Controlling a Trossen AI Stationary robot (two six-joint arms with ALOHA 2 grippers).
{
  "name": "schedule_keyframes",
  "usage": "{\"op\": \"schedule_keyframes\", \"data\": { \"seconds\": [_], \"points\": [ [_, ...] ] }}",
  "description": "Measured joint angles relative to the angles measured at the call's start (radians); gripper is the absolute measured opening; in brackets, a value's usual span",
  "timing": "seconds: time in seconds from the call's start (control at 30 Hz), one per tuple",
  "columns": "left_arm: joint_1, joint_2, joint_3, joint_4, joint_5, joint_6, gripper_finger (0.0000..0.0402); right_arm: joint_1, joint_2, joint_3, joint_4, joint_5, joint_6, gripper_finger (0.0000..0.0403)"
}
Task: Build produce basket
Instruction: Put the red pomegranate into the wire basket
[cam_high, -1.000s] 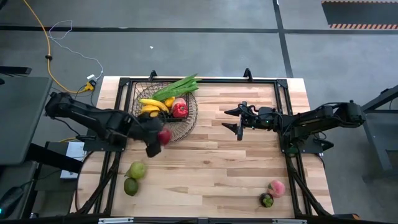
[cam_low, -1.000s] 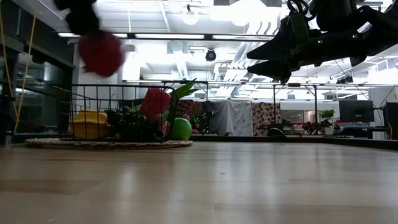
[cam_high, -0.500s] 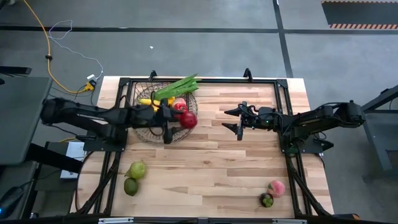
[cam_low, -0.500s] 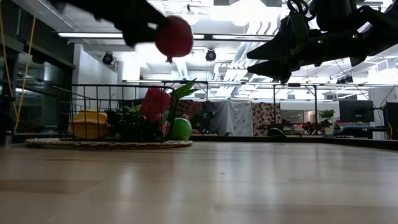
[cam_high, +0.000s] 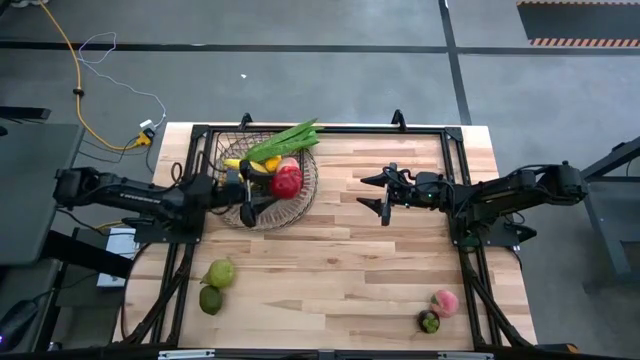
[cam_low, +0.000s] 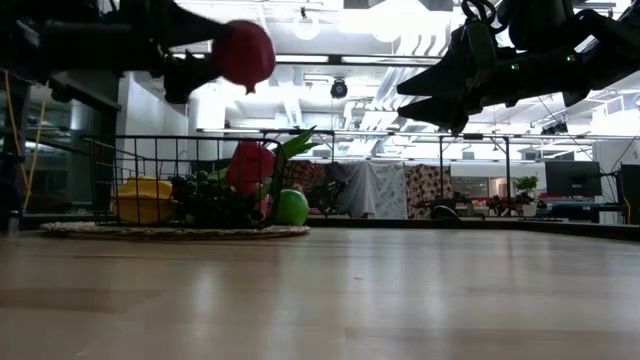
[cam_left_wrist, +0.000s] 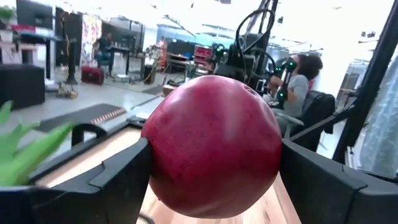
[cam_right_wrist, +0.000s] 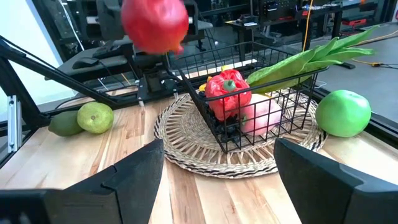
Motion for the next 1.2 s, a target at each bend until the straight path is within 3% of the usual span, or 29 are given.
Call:
{"op": "schedule_keyframes", "data": {
  "seconds": [0.77,1.07,1.2],
  "points": [
    [-0.007,-0.010,-0.019,0.007,-0.037,-0.019,0.0310,0.000,0.000,0.000,0.023,0.000,-0.047,0.0296],
    [-0.007,-0.010,-0.017,-0.024,-0.310,-0.061,0.0310,0.000,0.000,0.000,0.023,0.000,-0.052,0.0296],
    [-0.007,-0.011,0.037,-0.219,-0.447,-0.097,0.0310,0.000,0.000,0.000,0.023,0.000,-0.045,0.0296]
  ]
}}
